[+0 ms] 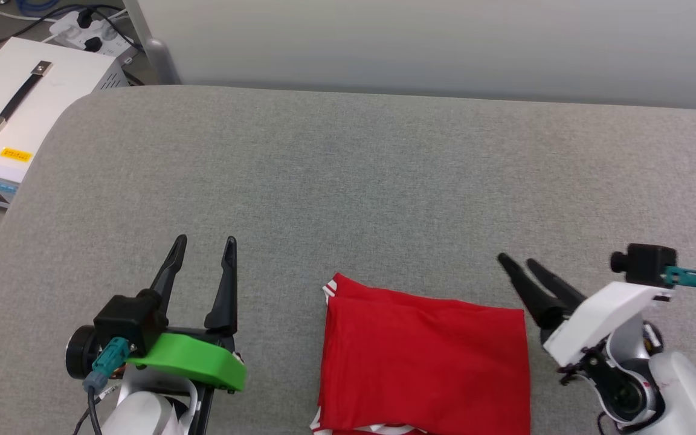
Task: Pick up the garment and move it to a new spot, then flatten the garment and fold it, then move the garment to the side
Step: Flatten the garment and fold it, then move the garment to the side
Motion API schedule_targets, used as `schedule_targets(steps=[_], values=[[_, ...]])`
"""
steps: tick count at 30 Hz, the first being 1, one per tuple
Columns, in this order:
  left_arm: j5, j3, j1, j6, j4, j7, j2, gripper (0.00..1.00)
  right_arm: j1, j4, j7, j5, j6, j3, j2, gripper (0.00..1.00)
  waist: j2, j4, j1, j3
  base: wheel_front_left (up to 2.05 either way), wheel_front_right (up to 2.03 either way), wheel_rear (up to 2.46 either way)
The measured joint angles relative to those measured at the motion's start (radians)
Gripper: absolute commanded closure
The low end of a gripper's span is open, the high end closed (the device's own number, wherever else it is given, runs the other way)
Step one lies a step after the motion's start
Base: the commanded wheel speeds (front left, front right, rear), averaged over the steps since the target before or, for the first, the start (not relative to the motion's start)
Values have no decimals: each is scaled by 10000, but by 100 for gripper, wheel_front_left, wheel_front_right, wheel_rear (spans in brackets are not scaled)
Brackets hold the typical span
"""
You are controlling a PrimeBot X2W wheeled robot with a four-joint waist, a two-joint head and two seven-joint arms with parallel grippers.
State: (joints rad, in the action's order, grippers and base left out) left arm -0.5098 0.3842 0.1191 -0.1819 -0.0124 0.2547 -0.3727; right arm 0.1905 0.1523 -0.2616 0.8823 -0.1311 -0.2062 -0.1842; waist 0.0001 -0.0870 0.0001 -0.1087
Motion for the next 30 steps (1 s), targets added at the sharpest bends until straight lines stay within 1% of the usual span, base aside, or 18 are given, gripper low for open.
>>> schedule_targets(steps=[4, 7, 8, 9, 12, 16, 19, 20, 24, 30], values=[[-4, -92, -128, -44, 29, 0, -17, 0, -306, 13, 1099, -1960, 0, 1279, -88, 0, 0, 206, 0, 81, 0, 0, 0], [-12, -196, -206, -90, 73, 0, -15, 0, -541, -286, 1808, -3551, 0, 2222, -6, 0, 0, 345, 0, 135, 0, 0, 0], [-35, -337, -251, -121, 140, 2, -10, 0, -779, -869, 2445, -4901, 0, 2949, 190, 0, 0, 454, 0, 209, 0, 0, 0], [-38, -378, -292, -123, 161, 2, -10, 0, -868, -1114, 2654, -5317, 0, 3072, 238, 0, 0, 489, 0, 238, 0, 0, 0], [-105, -481, -467, -203, 263, 10, 2, 0, -1123, -1751, 3110, -6101, 0, 3158, 326, 0, 0, 565, 0, 351, 0, 0, 0], [-102, -537, -695, -224, 288, 12, 31, 0, -1704, -2523, 3338, -6815, 0, 2972, 489, 0, 0, 631, 0, 551, 0, 0, 0], [-90, -554, -901, -257, 313, 12, 36, 0, -2254, -3035, 3348, -7097, 0, 2786, 642, 0, 0, 650, -1, 721, 0, 0, 0], [-71, -562, -1089, -337, 357, 12, 33, 0, -2723, -3381, 3216, -7177, 0, 2669, 803, 0, 0, 669, -1, 902, 0, 0, 0], [-13, -558, -1268, -337, 370, 12, 23, 0, -3207, -3691, 3081, -7216, 0, 2667, 941, 0, 0, 694, -1, 1107, 0, 0, 0], [-15, -546, -1289, -336, 428, 12, 19, 0, -3376, -3921, 2901, -7288, 0, 2642, 1103, 0, 0, 797, -1, 1208, 0, 0, 0]])
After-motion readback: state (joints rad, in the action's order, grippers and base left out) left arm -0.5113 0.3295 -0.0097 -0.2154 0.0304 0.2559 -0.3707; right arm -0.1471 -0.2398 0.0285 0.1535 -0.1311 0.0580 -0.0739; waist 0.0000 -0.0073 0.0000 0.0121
